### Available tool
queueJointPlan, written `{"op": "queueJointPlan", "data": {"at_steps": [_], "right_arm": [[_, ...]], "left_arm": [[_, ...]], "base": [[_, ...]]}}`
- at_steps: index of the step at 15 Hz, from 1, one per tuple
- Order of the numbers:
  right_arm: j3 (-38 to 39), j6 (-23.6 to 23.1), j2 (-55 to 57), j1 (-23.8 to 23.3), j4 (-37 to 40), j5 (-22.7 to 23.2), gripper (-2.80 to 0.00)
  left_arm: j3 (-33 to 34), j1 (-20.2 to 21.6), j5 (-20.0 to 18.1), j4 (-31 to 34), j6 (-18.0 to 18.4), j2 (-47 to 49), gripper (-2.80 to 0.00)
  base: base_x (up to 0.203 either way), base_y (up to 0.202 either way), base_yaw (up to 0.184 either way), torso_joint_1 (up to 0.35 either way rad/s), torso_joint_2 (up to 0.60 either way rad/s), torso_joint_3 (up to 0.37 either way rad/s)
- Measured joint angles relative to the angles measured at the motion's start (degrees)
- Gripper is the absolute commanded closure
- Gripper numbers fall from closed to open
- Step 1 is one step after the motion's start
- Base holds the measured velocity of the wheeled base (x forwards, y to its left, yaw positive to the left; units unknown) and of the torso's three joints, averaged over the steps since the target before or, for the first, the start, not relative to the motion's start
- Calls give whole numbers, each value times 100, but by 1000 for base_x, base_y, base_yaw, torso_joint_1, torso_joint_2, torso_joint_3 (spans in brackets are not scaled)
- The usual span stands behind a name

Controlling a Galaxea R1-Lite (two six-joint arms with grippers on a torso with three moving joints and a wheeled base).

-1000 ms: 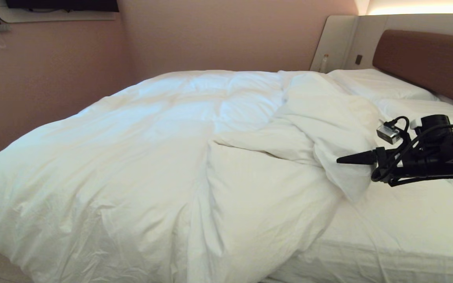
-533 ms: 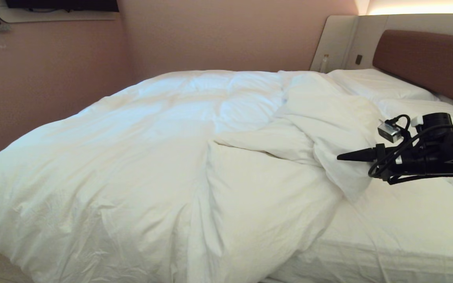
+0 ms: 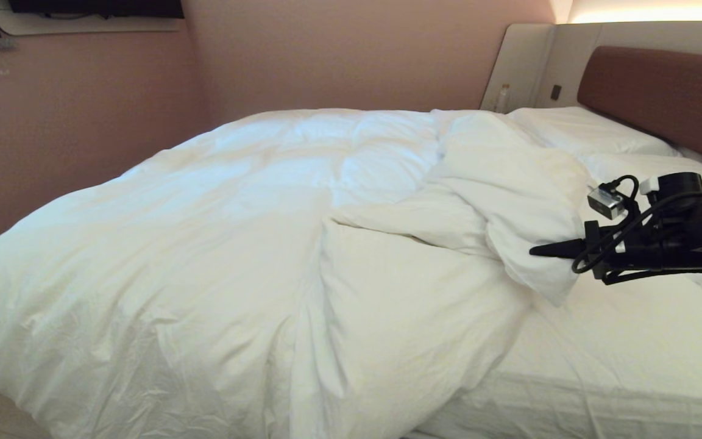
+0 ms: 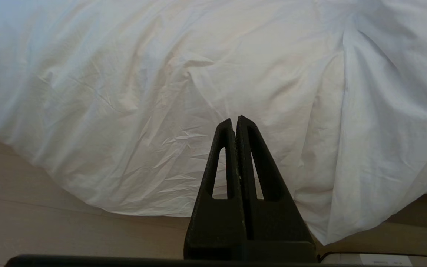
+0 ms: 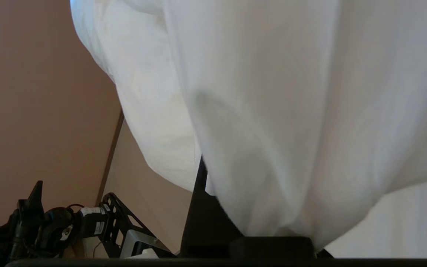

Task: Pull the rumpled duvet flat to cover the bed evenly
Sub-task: Hold the folded corner of the quilt, then flatten the corners of the folded blanket

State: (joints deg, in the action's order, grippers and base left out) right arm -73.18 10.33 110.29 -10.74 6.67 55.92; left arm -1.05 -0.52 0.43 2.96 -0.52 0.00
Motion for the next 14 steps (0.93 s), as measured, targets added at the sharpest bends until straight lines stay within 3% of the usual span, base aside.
{"op": "queueJointPlan", "data": {"at_steps": [7, 14], "right_arm": [[-22, 97, -650, -266, 58, -55, 0], [-614, 557, -1597, -1295, 565, 2, 0]], "left_arm": [[0, 3, -1, 1, 1, 0, 0], [0, 0, -1, 0, 1, 0, 0]], "base": [[0, 0, 0, 0, 0, 0], [0, 0, 0, 0, 0, 0]]}}
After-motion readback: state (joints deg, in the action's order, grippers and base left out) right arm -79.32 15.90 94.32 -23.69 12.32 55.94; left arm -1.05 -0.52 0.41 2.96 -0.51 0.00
